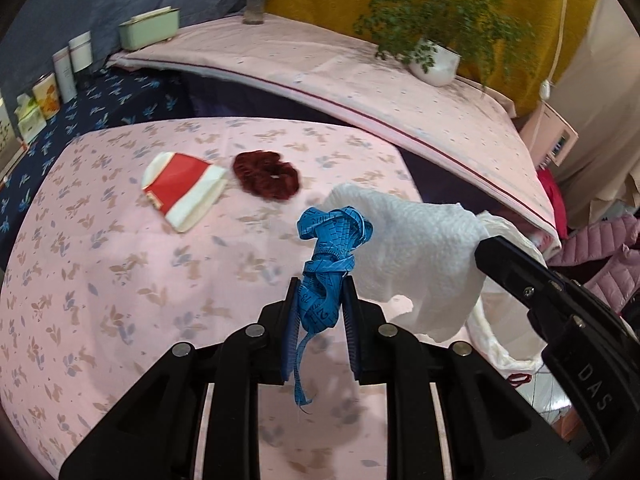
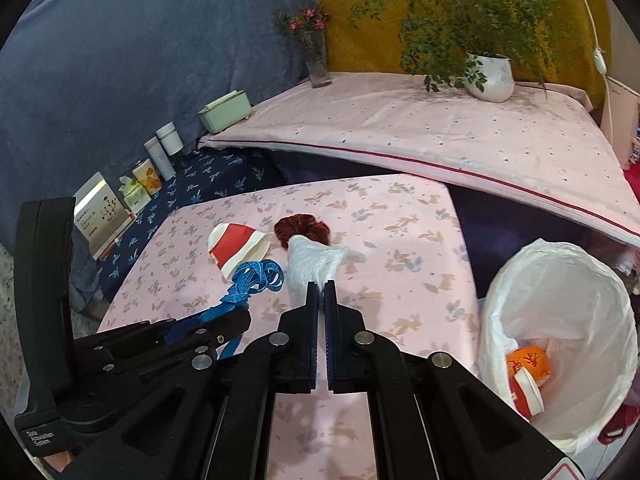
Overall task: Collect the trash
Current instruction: 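Carry the rope and wipe over the bin and open both grippers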
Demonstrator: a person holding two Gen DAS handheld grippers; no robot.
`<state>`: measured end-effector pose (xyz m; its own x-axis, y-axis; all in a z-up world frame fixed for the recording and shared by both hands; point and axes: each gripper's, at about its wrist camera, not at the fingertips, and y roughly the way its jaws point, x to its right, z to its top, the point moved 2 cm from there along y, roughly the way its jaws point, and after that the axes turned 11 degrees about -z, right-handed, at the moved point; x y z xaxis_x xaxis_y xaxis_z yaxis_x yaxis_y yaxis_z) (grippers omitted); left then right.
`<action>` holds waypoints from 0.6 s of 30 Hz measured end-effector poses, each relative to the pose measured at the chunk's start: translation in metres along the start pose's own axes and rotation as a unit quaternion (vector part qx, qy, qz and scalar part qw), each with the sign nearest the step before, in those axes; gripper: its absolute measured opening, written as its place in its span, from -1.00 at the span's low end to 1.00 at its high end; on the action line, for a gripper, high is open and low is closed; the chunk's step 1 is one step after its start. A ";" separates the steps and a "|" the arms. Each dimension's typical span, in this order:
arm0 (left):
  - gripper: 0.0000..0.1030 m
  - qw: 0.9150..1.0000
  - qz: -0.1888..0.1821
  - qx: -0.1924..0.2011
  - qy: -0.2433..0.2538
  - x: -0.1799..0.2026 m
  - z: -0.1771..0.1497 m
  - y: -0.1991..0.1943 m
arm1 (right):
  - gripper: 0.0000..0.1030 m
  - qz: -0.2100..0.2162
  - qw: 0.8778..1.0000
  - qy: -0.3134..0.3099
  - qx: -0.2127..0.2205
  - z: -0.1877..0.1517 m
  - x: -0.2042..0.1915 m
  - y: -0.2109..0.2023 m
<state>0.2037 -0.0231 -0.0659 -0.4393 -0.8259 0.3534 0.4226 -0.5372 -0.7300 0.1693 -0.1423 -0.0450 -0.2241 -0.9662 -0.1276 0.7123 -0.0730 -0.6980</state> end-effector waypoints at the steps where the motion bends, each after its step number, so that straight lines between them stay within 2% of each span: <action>1: -0.62 1.000 -0.003 -0.001 0.007 0.008 0.000 0.001 | -0.93 -0.004 1.000 0.007 0.004 -0.001 0.010 -0.005; 10: -0.62 0.997 -0.040 -0.017 0.070 0.093 -0.008 0.019 | -0.93 -0.046 0.997 0.066 0.023 -0.010 0.093 -0.036; 18: -0.62 0.991 -0.071 -0.045 0.107 0.151 -0.014 0.044 | -0.94 -0.088 0.990 0.109 0.034 -0.020 0.158 -0.057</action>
<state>0.1445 -0.1694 -0.0533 -0.6508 -0.6829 0.3318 0.2757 -0.6198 -0.7348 0.0802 -0.2862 -0.0397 -0.4806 -0.8617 -0.1627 0.6915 -0.2583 -0.6746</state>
